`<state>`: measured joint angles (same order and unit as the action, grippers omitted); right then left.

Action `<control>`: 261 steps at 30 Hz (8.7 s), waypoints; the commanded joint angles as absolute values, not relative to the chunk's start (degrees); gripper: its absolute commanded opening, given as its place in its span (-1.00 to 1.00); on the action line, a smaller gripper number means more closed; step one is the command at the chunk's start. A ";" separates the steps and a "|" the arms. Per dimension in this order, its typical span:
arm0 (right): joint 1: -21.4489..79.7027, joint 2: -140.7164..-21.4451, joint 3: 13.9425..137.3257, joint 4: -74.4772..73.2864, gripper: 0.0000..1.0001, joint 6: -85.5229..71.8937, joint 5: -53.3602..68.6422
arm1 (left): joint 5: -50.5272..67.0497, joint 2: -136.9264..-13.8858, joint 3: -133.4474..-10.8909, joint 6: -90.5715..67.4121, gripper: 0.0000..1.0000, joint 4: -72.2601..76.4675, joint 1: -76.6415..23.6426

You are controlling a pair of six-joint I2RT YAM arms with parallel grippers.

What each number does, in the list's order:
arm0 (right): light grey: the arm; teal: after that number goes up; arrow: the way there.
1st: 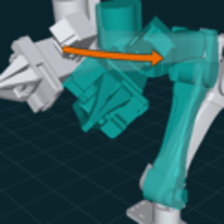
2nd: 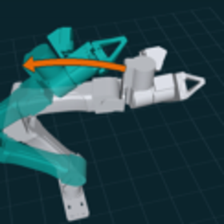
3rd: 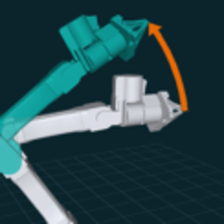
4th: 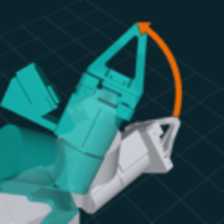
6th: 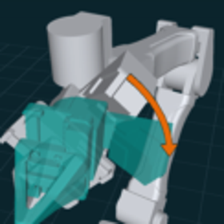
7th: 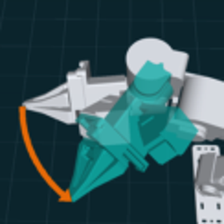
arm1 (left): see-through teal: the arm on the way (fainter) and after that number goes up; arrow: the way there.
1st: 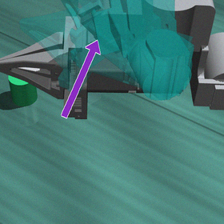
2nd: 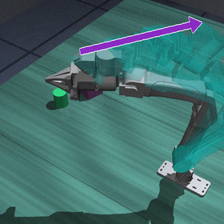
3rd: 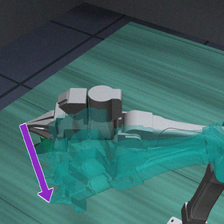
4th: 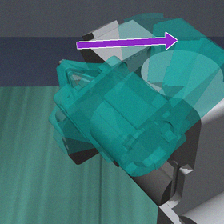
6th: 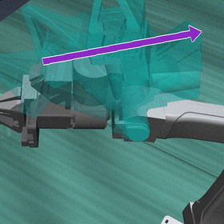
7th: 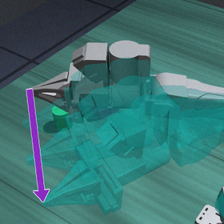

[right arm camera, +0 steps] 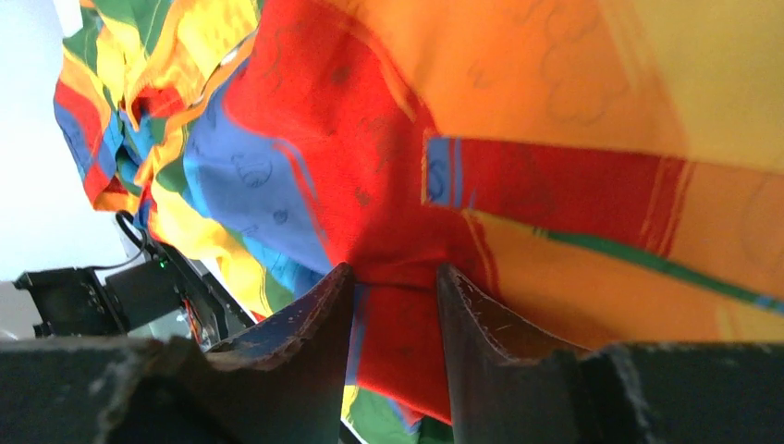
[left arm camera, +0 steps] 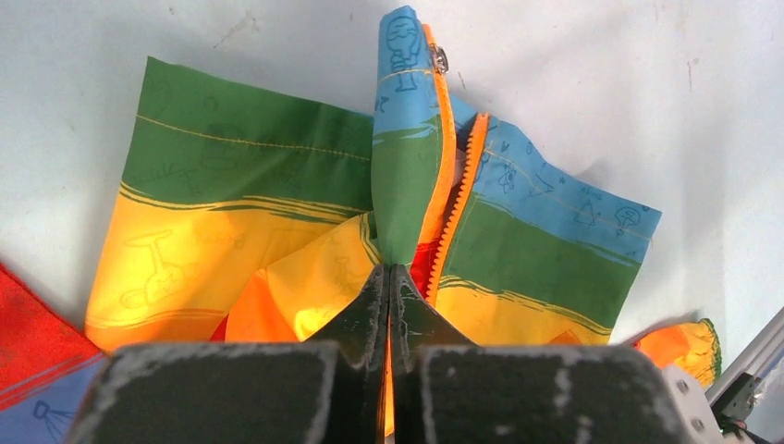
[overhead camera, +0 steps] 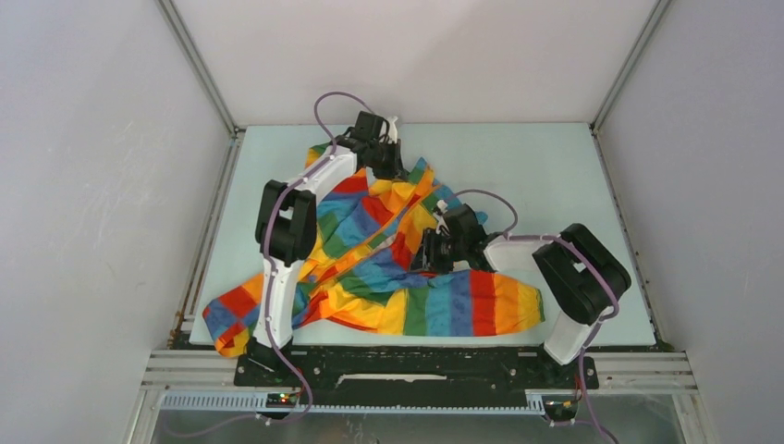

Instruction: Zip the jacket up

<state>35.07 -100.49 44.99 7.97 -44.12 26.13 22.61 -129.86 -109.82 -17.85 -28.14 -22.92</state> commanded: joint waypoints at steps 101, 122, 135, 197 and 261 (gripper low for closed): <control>2.55 -126.58 60.68 54.74 0.38 -65.67 43.34 | 52.45 -146.51 -117.89 -54.26 -1.00 11.93 -24.70; 1.07 -127.95 68.12 46.87 0.18 -53.51 50.13 | 55.20 -143.57 -114.13 -54.93 -1.00 14.87 -24.08; 1.91 -130.88 70.54 51.05 0.30 -56.61 53.77 | 55.60 -143.88 -114.43 -55.28 -1.00 14.93 -24.08; 1.32 -132.11 66.65 66.94 -0.81 -70.62 56.87 | 55.49 -146.76 -117.39 -53.95 -0.92 15.68 -24.96; 3.48 -127.18 63.80 62.38 -0.40 -67.06 52.67 | 54.18 -146.67 -115.03 -57.53 -1.00 13.82 -24.93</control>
<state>3.01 -126.65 61.43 56.84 -65.28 51.44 54.06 -147.96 -115.18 -58.04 12.73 -24.62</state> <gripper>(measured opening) 0.317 0.012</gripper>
